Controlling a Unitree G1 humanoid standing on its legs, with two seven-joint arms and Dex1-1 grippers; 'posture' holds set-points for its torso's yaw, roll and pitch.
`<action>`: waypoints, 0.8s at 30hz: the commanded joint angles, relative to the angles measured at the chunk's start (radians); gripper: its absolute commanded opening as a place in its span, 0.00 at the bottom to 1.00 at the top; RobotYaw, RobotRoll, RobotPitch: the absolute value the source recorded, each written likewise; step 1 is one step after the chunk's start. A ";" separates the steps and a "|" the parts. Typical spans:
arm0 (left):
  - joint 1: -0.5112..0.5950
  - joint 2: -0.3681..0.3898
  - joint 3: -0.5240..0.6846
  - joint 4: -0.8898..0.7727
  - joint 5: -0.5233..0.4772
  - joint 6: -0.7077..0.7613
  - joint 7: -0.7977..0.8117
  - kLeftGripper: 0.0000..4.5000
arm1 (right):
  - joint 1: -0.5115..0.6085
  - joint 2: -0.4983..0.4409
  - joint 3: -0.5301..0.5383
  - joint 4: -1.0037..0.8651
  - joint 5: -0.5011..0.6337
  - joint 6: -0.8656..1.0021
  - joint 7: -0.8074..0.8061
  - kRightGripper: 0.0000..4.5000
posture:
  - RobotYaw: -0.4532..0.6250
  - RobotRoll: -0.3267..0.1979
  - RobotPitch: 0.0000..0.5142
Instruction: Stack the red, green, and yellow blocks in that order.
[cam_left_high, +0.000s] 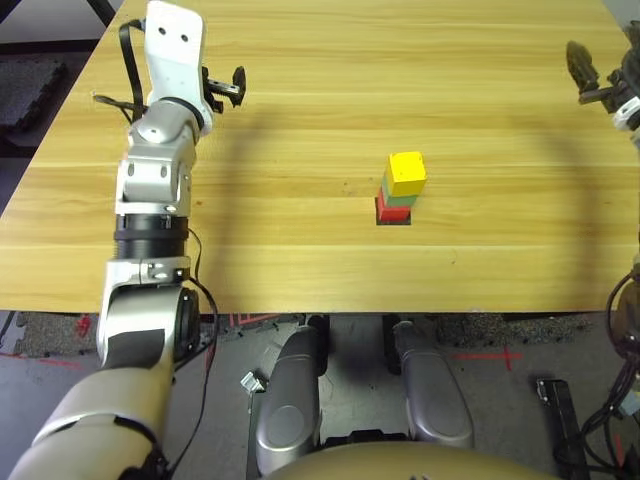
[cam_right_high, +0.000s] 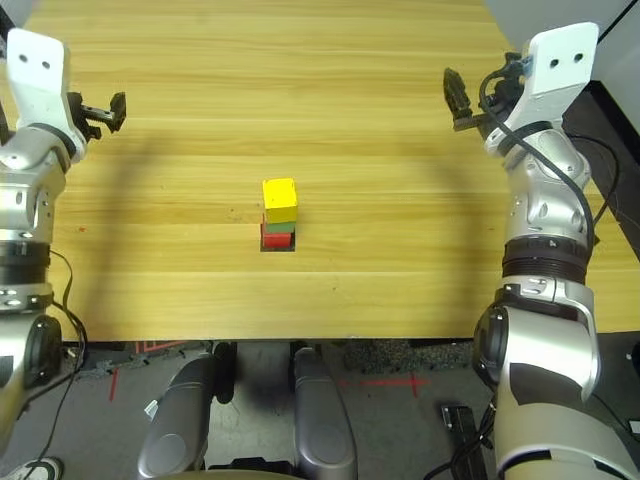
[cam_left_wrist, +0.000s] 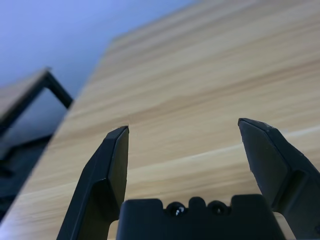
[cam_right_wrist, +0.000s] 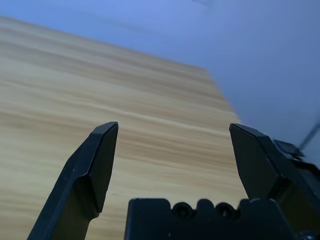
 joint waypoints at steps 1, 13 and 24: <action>0.080 -0.028 0.067 -0.060 0.003 -0.016 0.078 0.99 | 0.096 0.029 -0.046 -0.074 0.010 -0.006 -0.064 1.00 | 0.67 0.76 0.54; 0.300 -0.110 0.097 -0.232 0.027 0.067 0.159 0.99 | 0.377 0.158 -0.101 -0.493 0.077 0.123 -0.159 1.00 | 0.65 0.75 0.51; 0.283 -0.114 0.090 -0.185 0.037 0.041 0.171 0.99 | 0.516 0.232 -0.132 -0.699 0.094 0.208 -0.219 1.00 | 0.63 0.75 0.52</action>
